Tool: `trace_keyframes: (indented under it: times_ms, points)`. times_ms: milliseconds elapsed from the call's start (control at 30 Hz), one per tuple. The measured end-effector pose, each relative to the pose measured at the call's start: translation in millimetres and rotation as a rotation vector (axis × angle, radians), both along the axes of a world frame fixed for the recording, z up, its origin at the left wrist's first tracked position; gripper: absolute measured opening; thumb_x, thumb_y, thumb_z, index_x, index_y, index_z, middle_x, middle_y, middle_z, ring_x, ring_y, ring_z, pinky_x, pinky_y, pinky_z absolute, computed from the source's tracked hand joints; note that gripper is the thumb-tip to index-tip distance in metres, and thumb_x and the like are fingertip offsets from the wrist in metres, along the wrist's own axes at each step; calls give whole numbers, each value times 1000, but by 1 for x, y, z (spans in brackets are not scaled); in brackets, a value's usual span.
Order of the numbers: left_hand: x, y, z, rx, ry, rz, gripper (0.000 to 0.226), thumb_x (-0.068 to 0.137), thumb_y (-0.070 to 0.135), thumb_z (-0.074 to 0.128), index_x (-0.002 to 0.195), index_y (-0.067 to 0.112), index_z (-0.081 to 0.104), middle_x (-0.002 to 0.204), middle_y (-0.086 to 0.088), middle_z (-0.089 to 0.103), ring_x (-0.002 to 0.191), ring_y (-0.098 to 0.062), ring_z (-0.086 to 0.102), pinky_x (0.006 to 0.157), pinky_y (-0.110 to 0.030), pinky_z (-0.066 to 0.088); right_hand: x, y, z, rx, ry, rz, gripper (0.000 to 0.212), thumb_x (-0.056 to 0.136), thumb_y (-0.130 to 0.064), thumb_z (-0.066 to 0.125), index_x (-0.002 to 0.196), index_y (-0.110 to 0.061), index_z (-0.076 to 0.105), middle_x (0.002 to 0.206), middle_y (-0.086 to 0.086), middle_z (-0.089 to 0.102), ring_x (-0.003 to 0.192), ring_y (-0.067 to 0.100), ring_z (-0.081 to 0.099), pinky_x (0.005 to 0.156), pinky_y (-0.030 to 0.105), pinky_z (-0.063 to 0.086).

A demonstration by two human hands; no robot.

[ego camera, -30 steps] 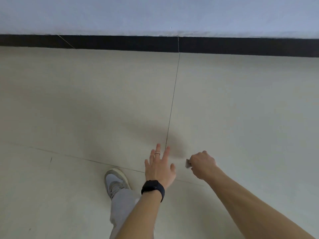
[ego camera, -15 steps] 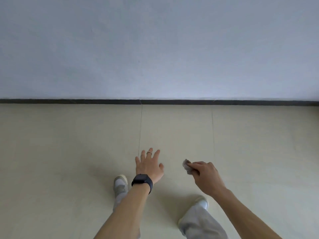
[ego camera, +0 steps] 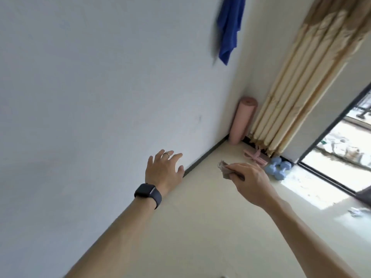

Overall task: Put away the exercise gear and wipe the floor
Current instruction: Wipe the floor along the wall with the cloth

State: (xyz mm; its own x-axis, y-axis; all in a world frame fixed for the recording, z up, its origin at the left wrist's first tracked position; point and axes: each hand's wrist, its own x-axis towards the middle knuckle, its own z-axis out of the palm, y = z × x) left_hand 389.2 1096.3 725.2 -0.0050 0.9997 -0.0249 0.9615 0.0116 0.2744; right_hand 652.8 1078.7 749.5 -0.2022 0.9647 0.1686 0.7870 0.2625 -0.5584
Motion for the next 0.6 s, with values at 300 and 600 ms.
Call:
trace_keyframes:
  times_ms: [300,600]
  points:
    - [178,22,145,388,-110,-534,46,86,44,47,124,28,67,127,2,66,125,-25,54,101,-41,43,151,-133,104,278,-47,-528,29,92,-19,67,114,-38,73,112,-28,66,97,-4,49,88,19,37]
    - [429,-27,194,437,-123,-918,39,94,43,49,130,37,61,118,3,69,110,-21,60,97,-38,44,321,-236,148,381,-98,-869,28,91,-20,69,110,-39,74,104,-28,66,90,9,57,84,19,36]
